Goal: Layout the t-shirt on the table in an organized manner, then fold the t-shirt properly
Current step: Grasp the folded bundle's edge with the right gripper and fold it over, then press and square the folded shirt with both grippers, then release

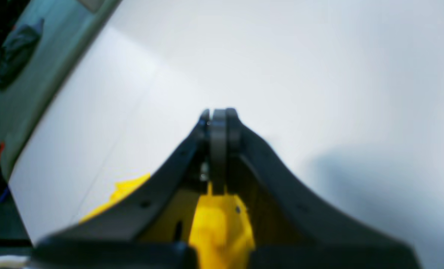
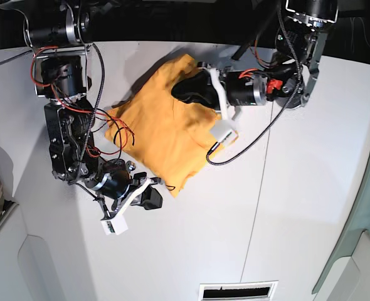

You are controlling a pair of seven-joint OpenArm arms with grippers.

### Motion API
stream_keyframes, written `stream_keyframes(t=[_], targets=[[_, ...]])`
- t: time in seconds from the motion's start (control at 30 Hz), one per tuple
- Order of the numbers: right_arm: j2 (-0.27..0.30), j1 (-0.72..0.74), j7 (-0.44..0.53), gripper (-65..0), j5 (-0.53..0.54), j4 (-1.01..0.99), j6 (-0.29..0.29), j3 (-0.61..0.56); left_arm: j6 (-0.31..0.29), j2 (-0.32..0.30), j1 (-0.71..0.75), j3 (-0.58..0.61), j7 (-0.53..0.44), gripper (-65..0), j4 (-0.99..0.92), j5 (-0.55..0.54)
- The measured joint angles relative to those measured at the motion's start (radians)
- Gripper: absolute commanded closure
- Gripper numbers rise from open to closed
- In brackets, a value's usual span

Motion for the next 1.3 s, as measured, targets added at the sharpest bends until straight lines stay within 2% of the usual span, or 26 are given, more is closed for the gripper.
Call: stream_keyframes(t=[0.17, 0.3, 0.4, 0.5, 0.6, 0.7, 0.9, 0.97, 1.1, 1.3], targets=[[0.000, 0.027, -0.001, 0.0, -0.073, -0.106, 0.000, -0.115, -0.001, 0.048, -0.022, -0.002, -0.031, -6.5, -0.146, 0.089], [0.050, 0.008, -0.001, 0.0, -0.056, -0.102, 0.008, -0.132, -0.038, 0.045, -0.088, -0.011, -0.037, -6.5, -0.273, 0.132], [0.113, -0.027, -0.048, 0.0, 0.037, -0.068, -0.002, -0.130, -0.027, 0.039, -0.172, -0.058, -0.044, -6.5, -0.354, 0.158], [0.159, -0.098, -0.137, 0.0, 0.153, 0.013, -0.003, -0.126, -0.023, 0.002, -0.233, -0.090, -0.068, -6.5, -0.409, 0.166], [0.158, -0.195, -0.179, 0.0, 0.204, 0.120, -0.002, -0.124, -0.019, -0.023, -0.303, -0.092, -0.070, -6.5, -0.449, 0.190], [0.144, -0.296, -0.180, 0.0, 0.217, 0.221, 0.003, -0.122, -0.003, -0.021, -0.383, -0.090, -0.080, -6.5, -0.470, 0.264], [0.144, -0.428, -0.183, 0.0, 0.210, 0.370, 0.007, -0.112, 0.001, -0.011, -0.452, -0.079, -0.093, -6.5, -0.469, 0.263], [0.135, -0.433, -0.183, 0.0, 0.189, 0.386, 0.007, -0.103, 0.001, -0.032, -0.454, -0.079, -0.079, -6.5, -0.469, 0.254], [0.121, -0.433, -0.187, 0.0, 0.185, 0.413, 0.007, -0.052, 0.001, -0.090, -0.454, -0.081, -0.008, -6.5, -0.441, 0.155], [0.133, -0.433, -0.220, 0.0, 0.187, 0.459, 0.008, 0.110, -0.003, -0.144, -0.426, -0.078, 0.162, -6.5, -0.297, -0.113]])
